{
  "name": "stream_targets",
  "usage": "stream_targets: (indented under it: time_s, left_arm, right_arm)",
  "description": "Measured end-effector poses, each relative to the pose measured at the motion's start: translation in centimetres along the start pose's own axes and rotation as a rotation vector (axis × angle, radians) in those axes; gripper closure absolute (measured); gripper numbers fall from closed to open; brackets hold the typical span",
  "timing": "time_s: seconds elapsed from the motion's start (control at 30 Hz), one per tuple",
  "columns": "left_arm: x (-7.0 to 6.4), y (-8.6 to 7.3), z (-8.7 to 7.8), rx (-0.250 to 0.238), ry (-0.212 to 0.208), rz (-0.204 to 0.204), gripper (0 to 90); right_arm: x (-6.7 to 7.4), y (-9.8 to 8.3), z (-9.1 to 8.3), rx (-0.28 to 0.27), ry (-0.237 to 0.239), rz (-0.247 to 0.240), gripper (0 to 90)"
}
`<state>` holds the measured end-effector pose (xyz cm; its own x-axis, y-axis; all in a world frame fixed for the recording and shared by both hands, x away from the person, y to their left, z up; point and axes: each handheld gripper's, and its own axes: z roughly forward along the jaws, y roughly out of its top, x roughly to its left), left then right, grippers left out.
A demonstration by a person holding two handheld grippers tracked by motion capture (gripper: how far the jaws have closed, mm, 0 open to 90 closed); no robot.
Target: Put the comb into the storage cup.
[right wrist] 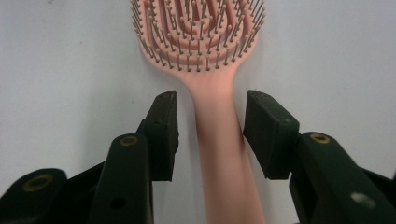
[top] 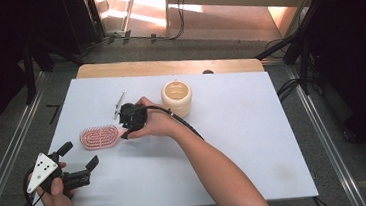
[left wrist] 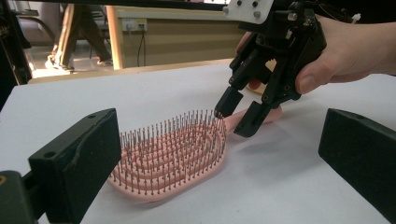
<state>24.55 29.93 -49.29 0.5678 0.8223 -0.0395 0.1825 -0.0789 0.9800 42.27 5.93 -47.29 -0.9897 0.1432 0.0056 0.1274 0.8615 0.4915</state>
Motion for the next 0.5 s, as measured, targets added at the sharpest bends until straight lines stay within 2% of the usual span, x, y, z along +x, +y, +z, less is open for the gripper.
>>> stream_targets:
  time_s: [0.07, 0.1, 0.13, 0.5]
  left_arm:
    - [0.0, 0.0, 0.0, 0.002, 0.001, 0.002, 0.0]
    - [-0.01, 0.0, -0.01, 0.003, 0.002, 0.003, 0.0]
    - [-0.01, 0.0, 0.0, 0.003, 0.002, 0.003, 0.0]
    - [-0.01, 0.0, 0.0, 0.004, 0.003, 0.004, 0.0]
  right_arm:
    - [0.01, -0.03, 0.23, 0.004, 0.018, 0.001, 56.0]
    - [-0.02, -0.02, 0.27, 0.011, 0.006, -0.005, 56.7]
    - [0.04, -0.05, 0.38, 0.021, 0.018, -0.001, 57.2]
    - [-0.06, 0.11, 0.88, 0.041, 0.01, -0.006, 60.9]
